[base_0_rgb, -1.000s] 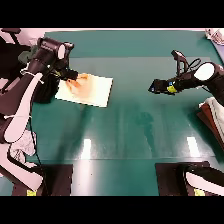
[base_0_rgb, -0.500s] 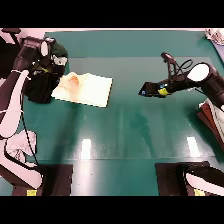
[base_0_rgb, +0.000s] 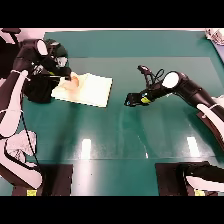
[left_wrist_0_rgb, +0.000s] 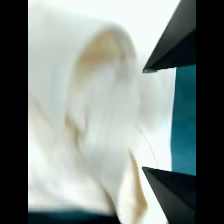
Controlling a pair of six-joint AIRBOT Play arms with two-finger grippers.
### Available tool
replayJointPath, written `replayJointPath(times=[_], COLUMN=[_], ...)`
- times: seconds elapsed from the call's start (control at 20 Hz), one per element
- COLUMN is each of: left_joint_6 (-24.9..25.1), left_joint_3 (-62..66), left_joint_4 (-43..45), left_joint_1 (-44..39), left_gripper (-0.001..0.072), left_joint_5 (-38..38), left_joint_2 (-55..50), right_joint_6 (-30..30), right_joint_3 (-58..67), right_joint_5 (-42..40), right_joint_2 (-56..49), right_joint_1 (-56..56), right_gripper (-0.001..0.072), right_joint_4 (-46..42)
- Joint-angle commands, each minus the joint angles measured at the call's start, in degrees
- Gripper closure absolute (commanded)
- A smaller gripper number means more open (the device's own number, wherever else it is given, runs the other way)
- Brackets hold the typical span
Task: Fold the shirts.
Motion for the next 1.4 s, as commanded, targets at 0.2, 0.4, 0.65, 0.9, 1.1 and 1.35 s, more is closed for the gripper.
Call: replayJointPath(times=[0.2, 0.4, 0.65, 0.9, 1.1, 1.35], left_joint_6=[6.47, 6.43, 4.92, -3.8, -6.01, -6.38], left_joint_3=[-1.01, -1.01, 0.61, 1.97, 1.97, 1.99], left_joint_4=[-7.37, -5.62, 4.46, 18.32, 17.81, 17.94], left_joint_1=[-5.88, -6.12, -6.12, -4.17, -1.84, -1.7], left_gripper=[0.004, 0.0376, 0.0681, 0.068, 0.002, 0.001], left_joint_5=[7.56, 12.11, 16.15, 18.95, 28.52, 29.27], left_joint_2=[-2.19, -2.67, -2.62, -2.8, -3.23, -3.21], right_joint_6=[0.61, 0.55, 0.55, 0.55, 0.55, 0.5], right_joint_3=[0.0, 0.0, 0.0, 0.0, 0.0, 0.0], right_joint_5=[-0.66, -0.92, 0.13, 0.57, 1.62, -2.93], right_joint_2=[-1.07, -1.07, -1.07, -1.07, -1.07, -1.11], right_joint_1=[-0.61, -0.31, -0.31, -0.28, -0.26, 1.62], right_gripper=[0.006, 0.006, 0.0074, 0.0075, 0.0075, 0.0068], right_joint_4=[1.95, 2.8, 2.8, 2.8, 3.91, 5.42])
